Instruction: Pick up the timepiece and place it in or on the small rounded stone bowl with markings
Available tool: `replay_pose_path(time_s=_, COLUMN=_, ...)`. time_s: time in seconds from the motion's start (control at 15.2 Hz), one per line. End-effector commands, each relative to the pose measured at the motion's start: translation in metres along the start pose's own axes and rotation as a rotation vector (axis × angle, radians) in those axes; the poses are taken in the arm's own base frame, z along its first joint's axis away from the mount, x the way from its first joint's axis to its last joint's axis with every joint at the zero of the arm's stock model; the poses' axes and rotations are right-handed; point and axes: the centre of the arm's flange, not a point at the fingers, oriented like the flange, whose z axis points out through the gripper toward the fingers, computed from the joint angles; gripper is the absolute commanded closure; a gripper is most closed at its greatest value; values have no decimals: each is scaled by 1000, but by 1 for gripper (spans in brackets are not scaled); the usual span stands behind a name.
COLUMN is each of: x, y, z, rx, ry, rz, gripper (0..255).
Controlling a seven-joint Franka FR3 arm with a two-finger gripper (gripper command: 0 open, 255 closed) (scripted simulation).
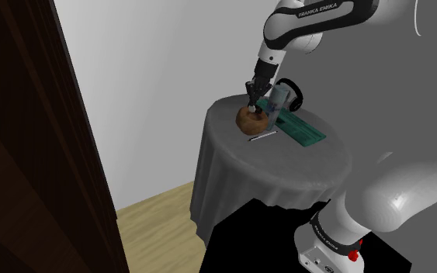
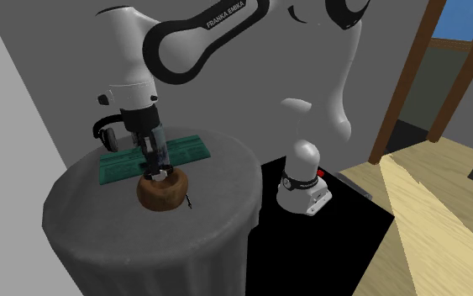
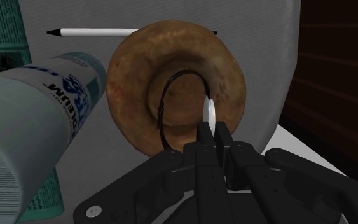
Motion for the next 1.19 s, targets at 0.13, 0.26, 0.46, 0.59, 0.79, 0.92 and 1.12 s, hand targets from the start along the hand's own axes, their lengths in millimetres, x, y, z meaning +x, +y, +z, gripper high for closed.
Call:
replay_pose_path(time_s=0.13, x=0, y=0, z=0, rx=0, ry=0, rz=0, gripper=0)
replay_pose_path(time_s=0.26, x=0, y=0, z=0, rx=0, ry=0, rz=0, gripper=0)
replay_pose_path(time_s=0.46, x=0, y=0, z=0, rx=0, ry=0, rz=0, gripper=0)
replay_pose_path(time_s=0.59, x=0, y=0, z=-26, rx=0, ry=0, rz=0, gripper=0)
replay_pose_path(time_s=0.79, x=0, y=0, z=-50, rx=0, ry=0, rz=0, gripper=0)
replay_pose_path(time_s=0.92, x=0, y=0, z=-50, rx=0, ry=0, rz=0, gripper=0)
replay_pose_path(time_s=1.12, x=0, y=0, z=-50, rx=0, ry=0, rz=0, gripper=0)
